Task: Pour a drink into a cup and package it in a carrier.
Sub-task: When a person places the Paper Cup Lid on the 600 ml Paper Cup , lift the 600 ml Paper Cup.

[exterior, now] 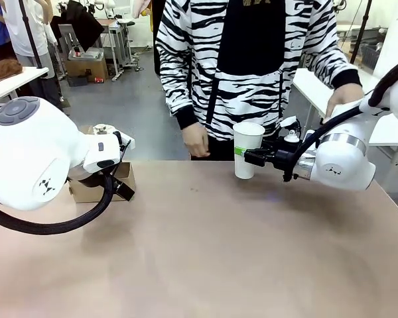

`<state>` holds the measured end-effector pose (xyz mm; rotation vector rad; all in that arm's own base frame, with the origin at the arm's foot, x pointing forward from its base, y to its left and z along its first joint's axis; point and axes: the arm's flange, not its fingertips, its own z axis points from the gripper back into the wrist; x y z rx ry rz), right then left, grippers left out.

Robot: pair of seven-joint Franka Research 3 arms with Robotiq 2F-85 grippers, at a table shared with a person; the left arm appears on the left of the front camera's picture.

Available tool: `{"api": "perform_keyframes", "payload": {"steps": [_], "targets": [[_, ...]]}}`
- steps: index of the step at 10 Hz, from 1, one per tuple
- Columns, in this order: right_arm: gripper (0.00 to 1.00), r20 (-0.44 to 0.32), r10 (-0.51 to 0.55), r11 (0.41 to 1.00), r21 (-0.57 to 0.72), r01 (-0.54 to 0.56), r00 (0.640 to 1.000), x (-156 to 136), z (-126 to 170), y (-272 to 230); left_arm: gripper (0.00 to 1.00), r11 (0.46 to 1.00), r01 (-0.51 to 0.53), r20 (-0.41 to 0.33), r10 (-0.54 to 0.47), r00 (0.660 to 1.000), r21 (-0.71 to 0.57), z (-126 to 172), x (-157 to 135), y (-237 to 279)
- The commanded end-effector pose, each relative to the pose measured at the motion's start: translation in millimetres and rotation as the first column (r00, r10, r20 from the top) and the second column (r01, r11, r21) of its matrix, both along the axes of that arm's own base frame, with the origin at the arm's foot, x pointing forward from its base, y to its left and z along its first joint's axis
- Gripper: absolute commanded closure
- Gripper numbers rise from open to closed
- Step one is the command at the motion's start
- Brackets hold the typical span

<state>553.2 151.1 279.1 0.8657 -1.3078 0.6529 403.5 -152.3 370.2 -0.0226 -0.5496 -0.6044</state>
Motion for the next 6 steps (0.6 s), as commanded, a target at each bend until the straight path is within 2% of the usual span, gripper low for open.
{"api": "perform_keyframes", "payload": {"steps": [1, 6], "targets": [[0.20, 0.001, -0.004, 1.000, -0.002, 0.004, 1.000, -0.8, 2.7, 2.3, 0.00, 1.000, 0.000, 0.000, 0.000, 1.000, -0.003, 0.4, -0.1, 0.4], [0.20, 0.001, -0.004, 1.000, -0.002, 0.004, 1.000, -0.8, 2.7, 2.3, 0.00, 1.000, 0.000, 0.000, 0.000, 1.000, -0.003, 0.4, -0.1, 0.4]]}}
